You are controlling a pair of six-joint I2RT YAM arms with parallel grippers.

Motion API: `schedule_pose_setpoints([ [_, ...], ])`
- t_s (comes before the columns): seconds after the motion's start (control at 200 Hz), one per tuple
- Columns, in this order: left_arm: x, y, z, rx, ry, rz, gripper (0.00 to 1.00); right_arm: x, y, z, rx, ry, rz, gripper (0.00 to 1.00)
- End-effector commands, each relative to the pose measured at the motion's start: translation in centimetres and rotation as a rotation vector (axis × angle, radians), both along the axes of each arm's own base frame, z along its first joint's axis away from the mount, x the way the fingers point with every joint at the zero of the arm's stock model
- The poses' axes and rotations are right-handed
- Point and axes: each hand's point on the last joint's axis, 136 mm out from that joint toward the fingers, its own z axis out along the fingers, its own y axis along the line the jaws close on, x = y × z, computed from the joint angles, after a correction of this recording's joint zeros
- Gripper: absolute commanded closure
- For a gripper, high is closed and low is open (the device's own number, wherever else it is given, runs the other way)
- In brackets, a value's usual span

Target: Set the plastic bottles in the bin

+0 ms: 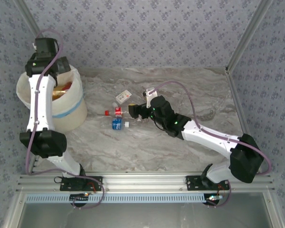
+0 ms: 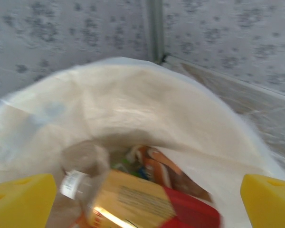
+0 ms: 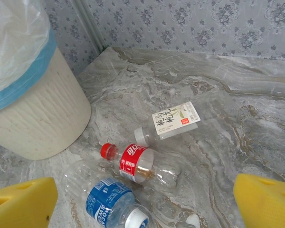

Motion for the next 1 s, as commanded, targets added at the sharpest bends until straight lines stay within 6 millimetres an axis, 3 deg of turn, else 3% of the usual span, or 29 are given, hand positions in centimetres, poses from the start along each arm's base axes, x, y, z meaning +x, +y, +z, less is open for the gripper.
schedule_pose_setpoints([
  [0.0, -1.1, -3.8, 2.6, -0.106, -0.148, -0.058, 0.0, -0.1, -1.6, 0.6, -0.008, -0.016, -0.065, 0.03],
  [0.25, -3.3, -13.7, -1.2, -0.348, -0.215, -0.174, 0.0, 0.3, -5.7, -1.2, -0.008, 0.02, -0.216, 0.02],
  [0.35, -4.4, -15.9, -3.0, -0.4, -0.194, -0.141, 0.01, 0.3, -7.0, -1.5, -0.006, 0.034, -0.244, 0.02],
  [0.52, -6.9, -19.1, -8.1, -0.511, -0.114, -0.048, 0.01, 0.0, -9.5, -2.2, -0.015, 0.04, -0.311, 0.02],
  [0.63, -9.0, -19.4, -10.9, -0.55, -0.087, 0.064, 0.01, -0.4, -11.3, -2.5, -0.002, 0.046, -0.354, 0.02],
  [0.725, -11.5, -18.8, -14.6, -0.622, -0.022, 0.241, 0.0, -0.7, -12.7, -2.9, -0.001, 0.054, -0.386, 0.02],
  [0.8, -12.6, -19.7, -17.5, -0.684, 0.04, 0.283, 0.01, -0.9, -13.7, -3.1, 0.008, 0.058, -0.406, 0.02],
  [0.999, -14.2, -20.3, -21.3, -0.696, 0.121, 0.356, 0.01, -0.9, -14.9, -3.1, 0.032, 0.063, -0.425, 0.02],
])
